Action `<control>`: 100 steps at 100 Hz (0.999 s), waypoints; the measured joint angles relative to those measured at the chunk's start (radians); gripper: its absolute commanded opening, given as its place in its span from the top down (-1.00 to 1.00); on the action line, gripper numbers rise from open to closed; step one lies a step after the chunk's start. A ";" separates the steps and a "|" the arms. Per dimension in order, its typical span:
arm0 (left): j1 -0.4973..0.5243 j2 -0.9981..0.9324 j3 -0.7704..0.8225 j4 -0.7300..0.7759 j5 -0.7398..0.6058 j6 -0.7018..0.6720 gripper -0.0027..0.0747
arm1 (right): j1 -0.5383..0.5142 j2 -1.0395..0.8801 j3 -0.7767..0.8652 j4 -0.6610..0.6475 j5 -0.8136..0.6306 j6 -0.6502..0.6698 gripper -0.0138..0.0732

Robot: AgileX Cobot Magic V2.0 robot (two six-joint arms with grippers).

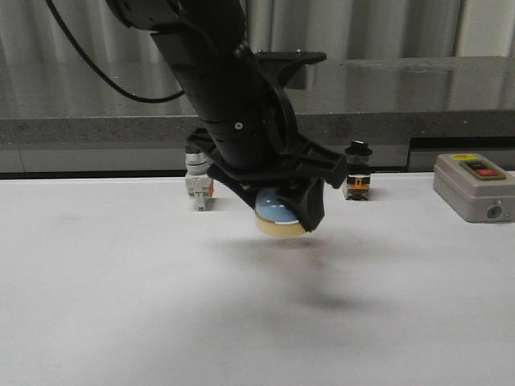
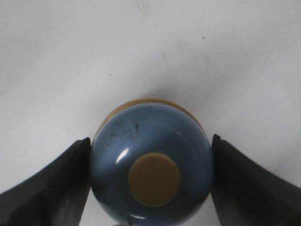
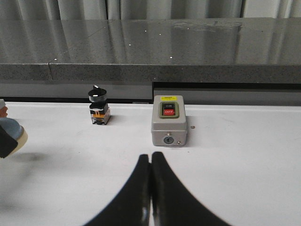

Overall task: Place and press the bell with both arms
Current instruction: 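Carry the bell with the left gripper toward the table centre and lower it, then open the left gripper and lift it away from the bell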

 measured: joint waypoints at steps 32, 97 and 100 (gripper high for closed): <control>0.000 0.065 0.000 0.014 0.004 0.000 0.31 | 0.000 0.000 0.000 0.000 0.000 0.000 0.82; -0.005 0.083 -0.008 0.014 0.025 0.000 -0.86 | 0.000 0.000 0.000 0.000 0.000 0.000 0.82; -0.005 0.077 -0.008 0.016 0.030 0.000 -0.86 | 0.000 0.000 0.000 0.000 0.000 0.000 0.82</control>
